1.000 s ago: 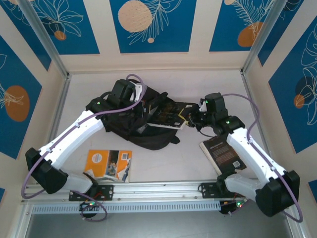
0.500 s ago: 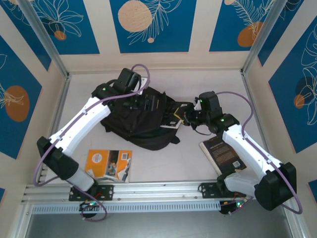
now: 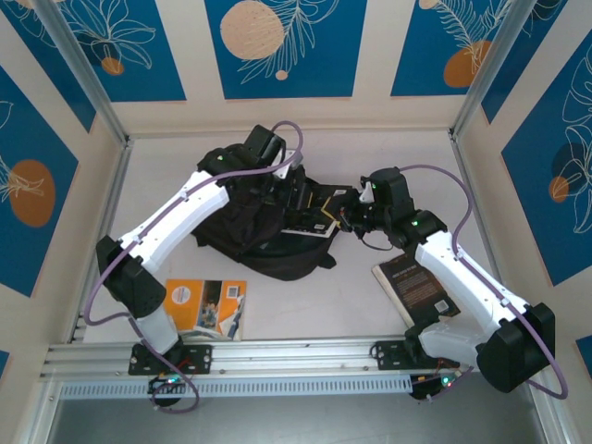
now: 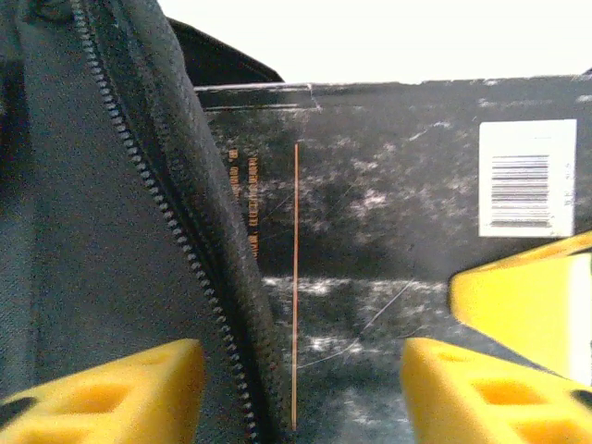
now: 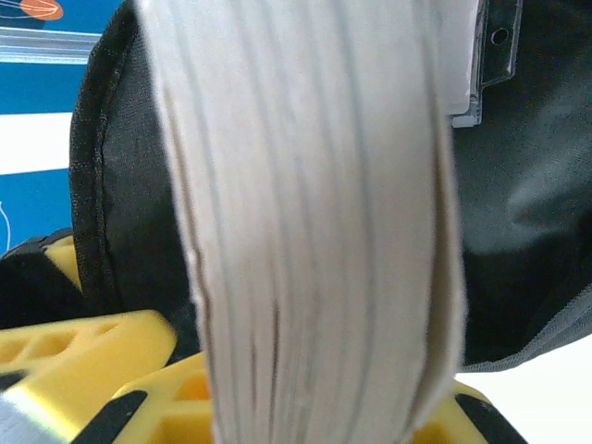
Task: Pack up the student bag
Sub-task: Open the student bag at the center of the table.
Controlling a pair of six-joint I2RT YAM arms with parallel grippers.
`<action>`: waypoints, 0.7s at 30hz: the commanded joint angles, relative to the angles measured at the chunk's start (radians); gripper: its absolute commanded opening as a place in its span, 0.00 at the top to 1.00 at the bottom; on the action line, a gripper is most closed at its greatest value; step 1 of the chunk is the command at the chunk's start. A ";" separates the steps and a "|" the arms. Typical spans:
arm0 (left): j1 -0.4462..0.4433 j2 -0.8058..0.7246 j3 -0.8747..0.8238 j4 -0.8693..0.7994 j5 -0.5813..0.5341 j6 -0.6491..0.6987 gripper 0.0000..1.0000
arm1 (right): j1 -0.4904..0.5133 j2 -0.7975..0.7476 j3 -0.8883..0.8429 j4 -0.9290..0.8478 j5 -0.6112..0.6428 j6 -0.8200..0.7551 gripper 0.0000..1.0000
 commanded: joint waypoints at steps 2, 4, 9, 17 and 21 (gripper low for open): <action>0.004 0.005 0.038 -0.062 -0.090 0.011 0.85 | 0.012 -0.026 0.044 0.085 -0.016 -0.031 1.00; 0.011 0.000 0.070 -0.083 -0.126 0.015 1.00 | 0.013 -0.033 0.036 0.070 -0.011 -0.046 1.00; 0.035 -0.065 0.156 -0.110 -0.253 0.049 1.00 | 0.014 -0.064 -0.001 0.014 0.008 -0.114 1.00; 0.048 -0.117 0.220 -0.099 -0.308 0.120 1.00 | 0.010 -0.071 -0.088 0.093 -0.008 -0.020 1.00; 0.054 -0.101 0.253 -0.096 -0.295 0.137 1.00 | 0.016 -0.032 -0.078 0.181 -0.039 0.051 1.00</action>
